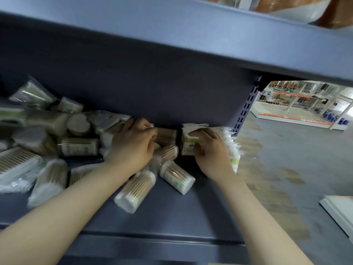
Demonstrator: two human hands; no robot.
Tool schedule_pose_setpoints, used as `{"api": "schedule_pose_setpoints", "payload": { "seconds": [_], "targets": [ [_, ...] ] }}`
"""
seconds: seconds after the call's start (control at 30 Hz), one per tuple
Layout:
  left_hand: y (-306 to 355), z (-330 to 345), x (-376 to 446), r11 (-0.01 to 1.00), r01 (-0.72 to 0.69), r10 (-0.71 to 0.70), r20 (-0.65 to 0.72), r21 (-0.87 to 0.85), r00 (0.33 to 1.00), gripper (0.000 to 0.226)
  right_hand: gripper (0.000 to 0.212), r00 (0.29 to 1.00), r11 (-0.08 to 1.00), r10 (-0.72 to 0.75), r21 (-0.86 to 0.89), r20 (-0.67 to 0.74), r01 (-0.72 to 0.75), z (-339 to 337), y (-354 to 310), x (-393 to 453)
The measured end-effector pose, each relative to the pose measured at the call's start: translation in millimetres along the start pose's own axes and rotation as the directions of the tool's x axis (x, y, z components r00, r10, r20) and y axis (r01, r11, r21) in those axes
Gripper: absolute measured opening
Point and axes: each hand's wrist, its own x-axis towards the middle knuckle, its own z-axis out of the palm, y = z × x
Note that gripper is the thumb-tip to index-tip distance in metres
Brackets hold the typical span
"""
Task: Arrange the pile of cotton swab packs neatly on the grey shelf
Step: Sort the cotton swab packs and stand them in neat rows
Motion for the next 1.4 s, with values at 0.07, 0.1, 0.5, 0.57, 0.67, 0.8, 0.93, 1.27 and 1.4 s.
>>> {"api": "schedule_pose_setpoints", "payload": {
  "seconds": [0.07, 0.1, 0.5, 0.57, 0.67, 0.8, 0.93, 1.27, 1.4],
  "targets": [
    [-11, -11, -10, 0.999, 0.014, -0.014, 0.008, 0.031, 1.000, 0.025, 0.041, 1.000, 0.999, 0.015, 0.042, 0.020, -0.016, 7, -11, -5],
    [-16, -16, -15, 0.999, 0.019, -0.020, 0.008, 0.041, 1.000, 0.029, 0.042, 0.999, 0.998, 0.027, 0.052, 0.027, -0.028, 10, -16, -8],
    [-48, -49, -82, 0.991, 0.115, -0.117, -0.033, -0.066, 0.993, 0.027, 0.030, 0.995, 0.998, 0.036, 0.053, 0.092, -0.041, 26, -53, -38],
    [-52, -50, -89, 0.987, 0.146, -0.147, -0.021, -0.063, 0.989, 0.021, 0.031, 0.995, 0.996, 0.039, 0.072, 0.088, -0.045, 27, -60, -39],
    [-63, -50, -97, 0.981, 0.172, -0.171, 0.021, -0.090, 0.985, 0.031, 0.031, 0.993, 0.994, 0.041, 0.096, 0.108, -0.052, 30, -71, -37],
    [-72, -57, -101, 0.978, 0.192, -0.191, 0.021, -0.080, 0.981, 0.010, 0.030, 0.992, 0.990, 0.027, 0.132, 0.119, -0.043, 33, -86, -29],
    [-83, -62, -104, 0.969, 0.240, -0.238, 0.035, -0.059, 0.971, 0.018, 0.030, 0.992, 0.986, -0.034, 0.166, 0.124, 0.013, 40, -104, -22],
    [-121, -74, -120, 0.969, 0.243, -0.239, 0.080, -0.044, 0.968, 0.037, 0.038, 0.926, 0.975, -0.214, 0.132, 0.311, 0.181, 54, -141, -5],
    [-126, -75, -126, 0.988, 0.156, -0.154, 0.194, 0.004, 0.969, 0.040, 0.040, 0.867, 0.967, -0.254, 0.114, 0.428, 0.227, 65, -149, -1]
  ]
}}
